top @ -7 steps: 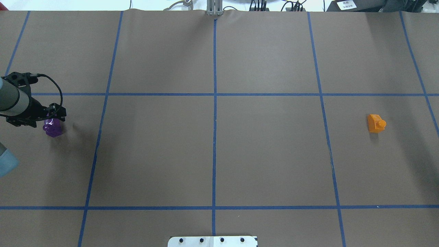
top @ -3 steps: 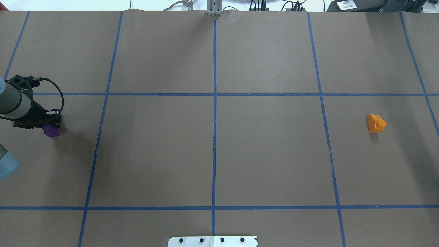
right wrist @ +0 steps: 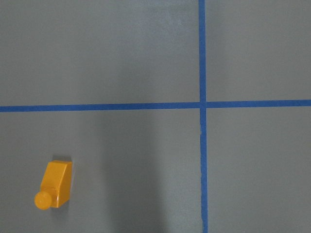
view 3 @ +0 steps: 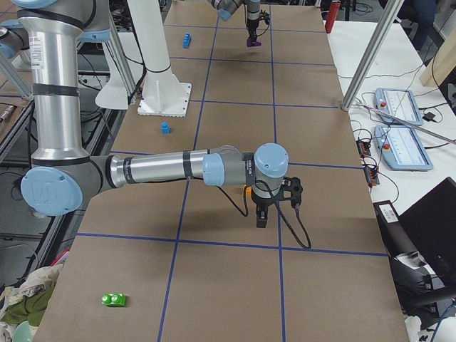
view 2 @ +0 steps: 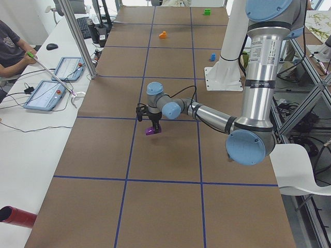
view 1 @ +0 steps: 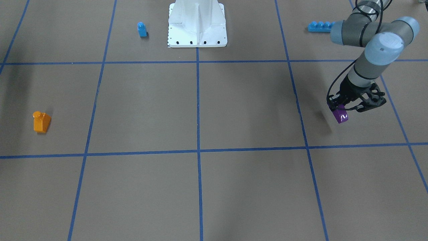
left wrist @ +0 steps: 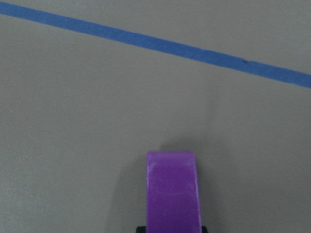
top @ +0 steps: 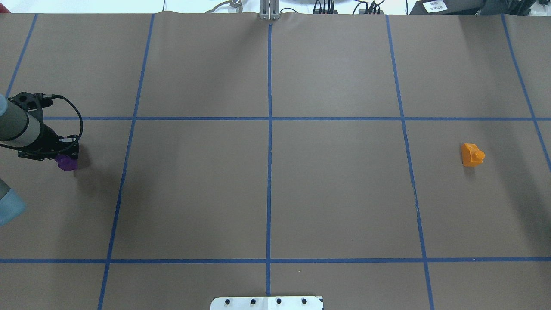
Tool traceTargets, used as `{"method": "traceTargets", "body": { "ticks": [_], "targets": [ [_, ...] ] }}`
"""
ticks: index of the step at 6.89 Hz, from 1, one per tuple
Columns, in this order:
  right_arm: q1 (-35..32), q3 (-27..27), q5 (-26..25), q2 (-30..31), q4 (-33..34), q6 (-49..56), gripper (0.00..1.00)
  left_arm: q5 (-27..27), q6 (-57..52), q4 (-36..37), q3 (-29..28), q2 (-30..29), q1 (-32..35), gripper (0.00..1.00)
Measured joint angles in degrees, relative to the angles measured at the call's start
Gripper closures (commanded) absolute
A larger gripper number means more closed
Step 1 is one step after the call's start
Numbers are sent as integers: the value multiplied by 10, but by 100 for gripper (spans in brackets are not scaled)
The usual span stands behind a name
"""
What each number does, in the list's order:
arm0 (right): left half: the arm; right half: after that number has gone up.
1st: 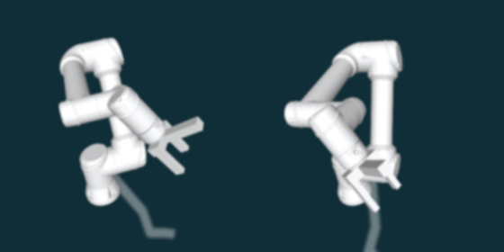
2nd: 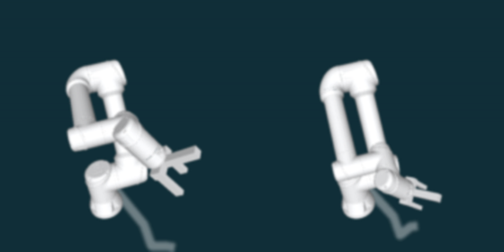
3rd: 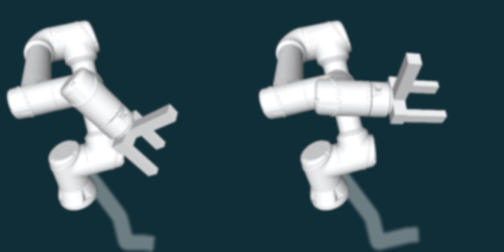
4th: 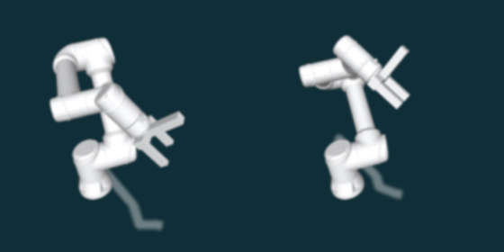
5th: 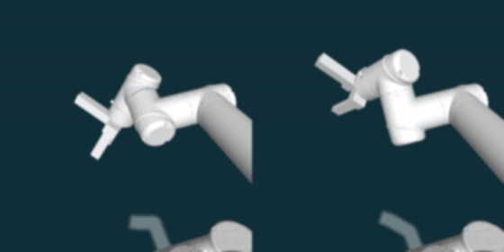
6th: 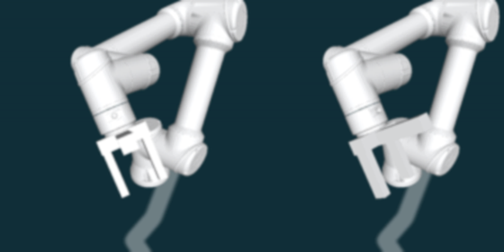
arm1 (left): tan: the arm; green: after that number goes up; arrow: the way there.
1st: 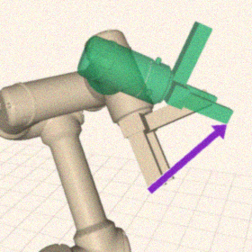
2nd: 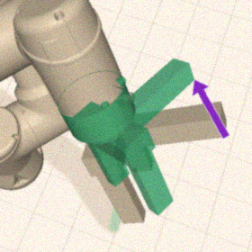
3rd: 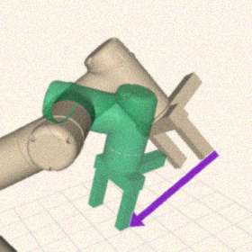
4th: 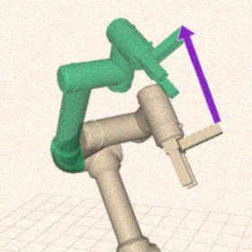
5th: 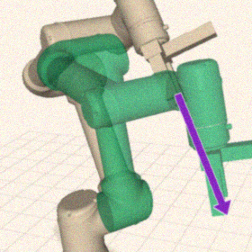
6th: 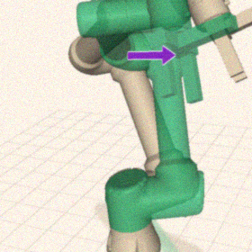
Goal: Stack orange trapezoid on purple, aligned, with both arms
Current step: 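Carry the purple block with the left gripper toward the table center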
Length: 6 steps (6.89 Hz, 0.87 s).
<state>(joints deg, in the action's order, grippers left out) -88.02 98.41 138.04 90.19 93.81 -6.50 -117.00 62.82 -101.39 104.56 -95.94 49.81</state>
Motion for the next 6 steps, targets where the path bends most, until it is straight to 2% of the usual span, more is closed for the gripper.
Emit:
{"method": "traceTargets", "body": {
  "ticks": [1, 3, 5, 6],
  "targets": [
    [0, 0, 0, 0, 0, 0, 0, 1, -6, 53, 32, -43, -6, 100],
    [0, -2, 0, -4, 0, 0, 0, 16, -46, 102, 43, -143, -67, 100],
    [0, -3, -1, -8, 0, -1, 0, 53, -121, 109, -5, -245, -127, 100],
    [0, -3, -1, -9, 0, -1, 0, 69, -161, 109, -60, -313, -142, 100]
  ]
}}
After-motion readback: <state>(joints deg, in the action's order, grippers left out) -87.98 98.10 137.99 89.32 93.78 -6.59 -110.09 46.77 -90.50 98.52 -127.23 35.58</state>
